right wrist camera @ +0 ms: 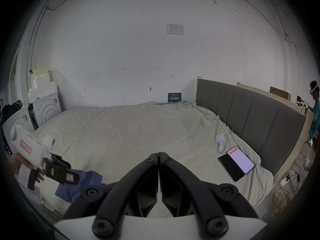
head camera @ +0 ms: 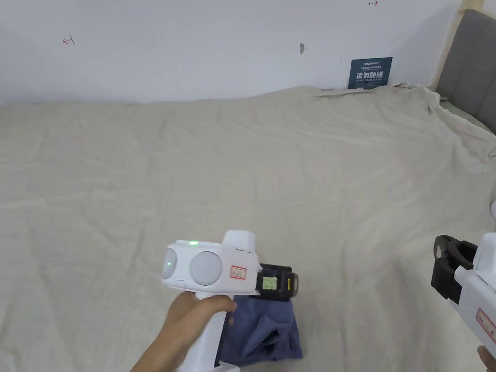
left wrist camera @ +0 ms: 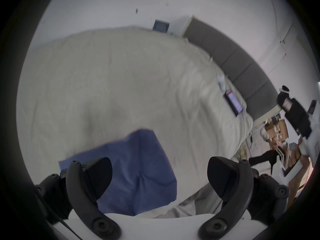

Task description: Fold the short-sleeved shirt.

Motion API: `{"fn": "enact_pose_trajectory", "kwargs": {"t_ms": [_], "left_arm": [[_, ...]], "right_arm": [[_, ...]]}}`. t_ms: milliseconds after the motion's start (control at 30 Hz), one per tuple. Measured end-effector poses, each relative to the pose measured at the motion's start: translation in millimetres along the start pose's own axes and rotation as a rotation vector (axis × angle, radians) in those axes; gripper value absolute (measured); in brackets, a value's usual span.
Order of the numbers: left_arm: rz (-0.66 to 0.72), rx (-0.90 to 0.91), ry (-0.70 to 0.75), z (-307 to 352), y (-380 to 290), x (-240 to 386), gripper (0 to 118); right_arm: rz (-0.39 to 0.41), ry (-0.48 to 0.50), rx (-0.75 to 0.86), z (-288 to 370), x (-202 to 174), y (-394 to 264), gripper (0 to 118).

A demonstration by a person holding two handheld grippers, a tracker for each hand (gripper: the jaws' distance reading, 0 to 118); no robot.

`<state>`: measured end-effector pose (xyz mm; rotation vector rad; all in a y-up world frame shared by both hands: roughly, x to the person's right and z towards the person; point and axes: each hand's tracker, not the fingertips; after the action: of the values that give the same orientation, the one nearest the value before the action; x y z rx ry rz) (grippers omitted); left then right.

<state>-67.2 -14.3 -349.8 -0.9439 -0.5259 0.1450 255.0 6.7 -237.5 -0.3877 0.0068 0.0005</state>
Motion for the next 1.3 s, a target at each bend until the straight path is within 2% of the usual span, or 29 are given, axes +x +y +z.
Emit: {"fn": "enact_pose_trajectory", "kwargs": {"t_ms": [100, 233, 300, 367, 433, 567, 633, 767, 1033, 1300], "left_arm": [[-0.014, 0.106, 0.035, 25.2, -3.2, -5.6, 114], [-0.04, 0.176, 0.157, 36.4, -14.2, -11.6, 114], [-0.028, 0.199, 0.149, 36.7, -22.1, -19.5, 109], [-0.024, 0.313, 0.183, 37.1, -37.5, -21.5, 73], [-0.031, 0.358, 0.251, 30.1, -49.5, -21.0, 21], [-0.072, 0.379, 0.253, 14.2, -70.1, -20.7, 0], [-0.117, 0.377, 0.288, -1.0, -80.3, -15.6, 0], [-0.087, 0.344, 0.251, -26.6, -93.9, -11.7, 0], [-0.148, 0.256, 0.226, -79.0, -122.3, 16.3, 0], [-0.153, 0.261, 0.202, -109.3, -126.3, 45.6, 0]], "right_arm": [[0.0, 0.004, 0.008, 2.1, -2.0, 2.7, 0], [0.004, 0.01, 0.019, 4.2, -5.4, 6.1, 0], [0.008, 0.011, 0.025, 4.9, -6.9, 7.5, 0], [0.008, 0.014, 0.028, 5.3, -7.7, 8.9, 0], [0.008, 0.016, 0.029, 5.4, -8.1, 9.6, 0], [0.007, 0.015, 0.028, 5.6, -7.3, 8.8, 0], [0.004, 0.014, 0.024, 5.3, -5.9, 7.2, 0], [0.0, 0.008, 0.011, 4.5, -1.5, 2.5, 0], [-0.008, -0.023, -0.013, 3.2, 13.8, -5.3, 0], [-0.015, -0.047, -0.034, 2.7, 26.5, -11.4, 0]]}}
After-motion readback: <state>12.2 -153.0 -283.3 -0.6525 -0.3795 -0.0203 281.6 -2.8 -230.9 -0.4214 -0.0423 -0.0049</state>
